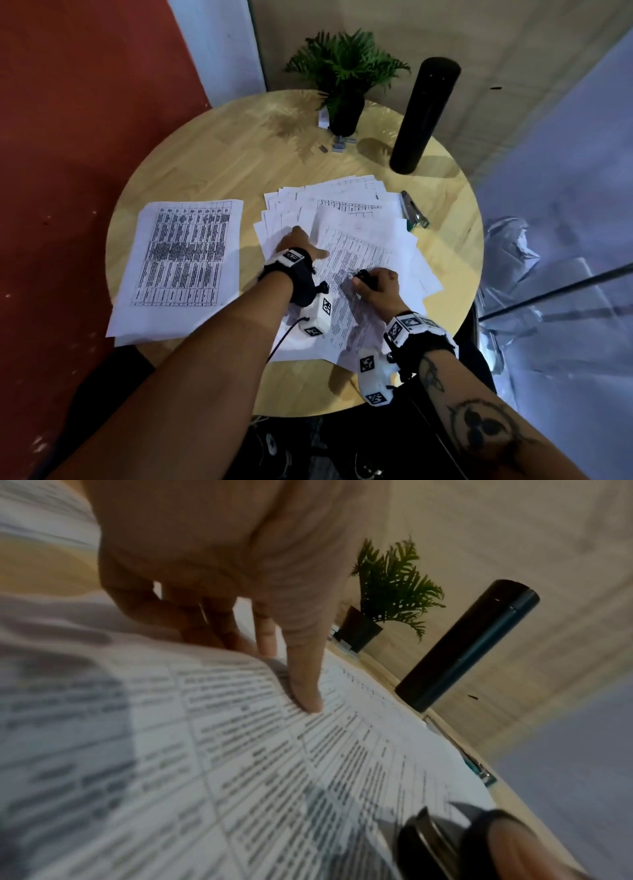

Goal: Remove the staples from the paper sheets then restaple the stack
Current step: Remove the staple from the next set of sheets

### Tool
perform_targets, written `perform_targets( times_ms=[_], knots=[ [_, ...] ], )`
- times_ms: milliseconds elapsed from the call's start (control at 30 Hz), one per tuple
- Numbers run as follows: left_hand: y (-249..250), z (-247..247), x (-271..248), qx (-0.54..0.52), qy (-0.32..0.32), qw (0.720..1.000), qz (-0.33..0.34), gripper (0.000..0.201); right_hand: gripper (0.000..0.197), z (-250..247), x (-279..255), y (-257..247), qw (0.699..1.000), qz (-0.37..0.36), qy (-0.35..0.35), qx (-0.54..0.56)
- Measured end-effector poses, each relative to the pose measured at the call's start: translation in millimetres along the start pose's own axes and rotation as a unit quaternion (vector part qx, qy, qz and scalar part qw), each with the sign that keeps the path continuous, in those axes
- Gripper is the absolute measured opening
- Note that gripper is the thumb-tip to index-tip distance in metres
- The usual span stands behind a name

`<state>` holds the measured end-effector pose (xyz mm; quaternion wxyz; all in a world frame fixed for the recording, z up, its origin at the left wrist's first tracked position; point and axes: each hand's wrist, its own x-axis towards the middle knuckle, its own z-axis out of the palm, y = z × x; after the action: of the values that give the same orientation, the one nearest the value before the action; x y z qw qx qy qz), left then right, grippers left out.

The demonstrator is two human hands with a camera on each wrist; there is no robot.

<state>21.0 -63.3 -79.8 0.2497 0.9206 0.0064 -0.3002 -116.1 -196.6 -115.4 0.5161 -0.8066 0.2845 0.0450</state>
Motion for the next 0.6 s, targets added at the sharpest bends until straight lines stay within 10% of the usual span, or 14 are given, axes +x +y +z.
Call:
perform_targets(
  times_ms=[100, 233, 433, 600],
  knots=[
    [3, -2, 2, -0.032, -0.003, 0.999, 0.021, 0.054, 0.026, -1, -2, -1, 1.0, 0.006, -0.007, 0.006],
    [11, -7, 1, -0.122, -0.031, 0.992, -0.024, 0.105, 0.03, -3, -5, -5, 1.0, 0.003, -0.001, -0.002],
    [4, -17, 0, -0.068, -0.117, 0.99, -0.026, 0.085, 0.039, -3, -5, -6, 1.0, 0.009, 0.0, 0.015],
    [-12, -8, -18, -0.109, -0.011, 0.992, 0.061, 0.053, 0.038, -11, -15, -10, 0.988, 0.035, -0.012, 0.152]
  ],
)
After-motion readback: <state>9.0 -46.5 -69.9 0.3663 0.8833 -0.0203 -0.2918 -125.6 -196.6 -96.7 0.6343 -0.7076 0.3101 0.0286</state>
